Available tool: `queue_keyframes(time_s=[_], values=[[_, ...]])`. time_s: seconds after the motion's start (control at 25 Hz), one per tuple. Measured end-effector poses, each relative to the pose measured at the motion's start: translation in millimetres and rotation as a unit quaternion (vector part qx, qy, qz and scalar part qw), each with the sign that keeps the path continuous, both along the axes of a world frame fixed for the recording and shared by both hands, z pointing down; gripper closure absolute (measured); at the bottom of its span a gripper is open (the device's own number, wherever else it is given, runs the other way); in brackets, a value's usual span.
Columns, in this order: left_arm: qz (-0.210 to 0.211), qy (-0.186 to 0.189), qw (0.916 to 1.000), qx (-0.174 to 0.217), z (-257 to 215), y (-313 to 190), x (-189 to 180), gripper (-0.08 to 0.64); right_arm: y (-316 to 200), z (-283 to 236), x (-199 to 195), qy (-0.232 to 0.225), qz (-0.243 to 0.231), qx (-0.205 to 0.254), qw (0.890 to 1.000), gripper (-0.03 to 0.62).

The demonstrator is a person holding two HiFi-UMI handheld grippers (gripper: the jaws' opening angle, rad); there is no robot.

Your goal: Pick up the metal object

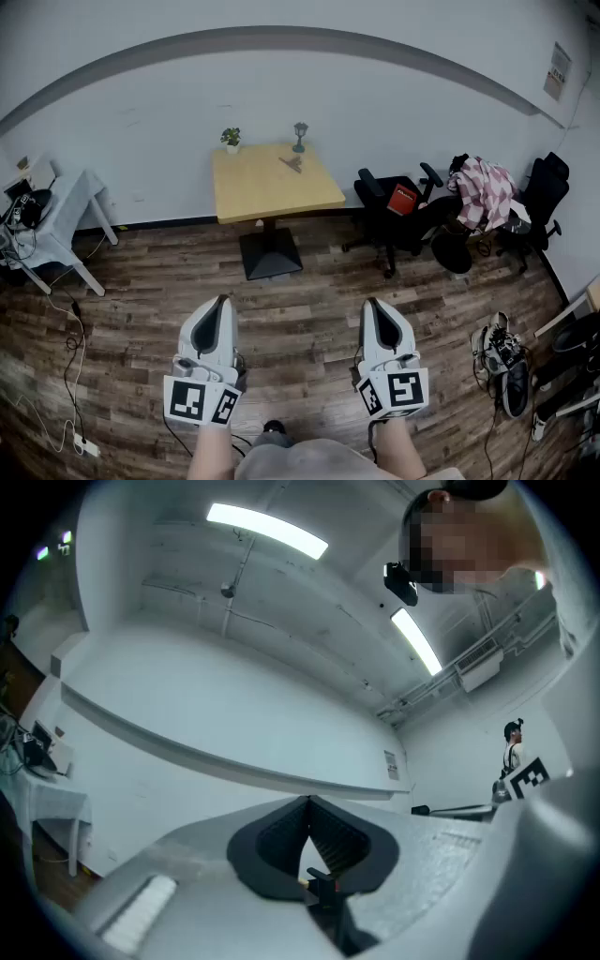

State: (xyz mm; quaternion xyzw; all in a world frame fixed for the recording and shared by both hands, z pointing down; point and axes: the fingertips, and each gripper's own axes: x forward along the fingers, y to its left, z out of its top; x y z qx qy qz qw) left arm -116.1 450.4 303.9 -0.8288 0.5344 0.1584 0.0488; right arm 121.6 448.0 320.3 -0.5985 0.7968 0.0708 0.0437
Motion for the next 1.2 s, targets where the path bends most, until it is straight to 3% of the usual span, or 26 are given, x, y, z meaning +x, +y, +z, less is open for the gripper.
queue_keyframes(time_s=[0.56,0.92,1.2], values=[[0.016,0.002,0.9997,-0.015,9,0,8,0.555,4,3,0,0.002,0.008,-0.003,1.000,0.591],[0.024,-0.011,0.9996,0.002,9,-14,-14,0.555,-11,10,-23,-0.012,0.011,0.004,1.000,0.591],[0.024,0.002,0.9997,-0.005,15,-35,-24,0.555,-26,17,-32,-0.012,0.014,0.002,1.000,0.591]])
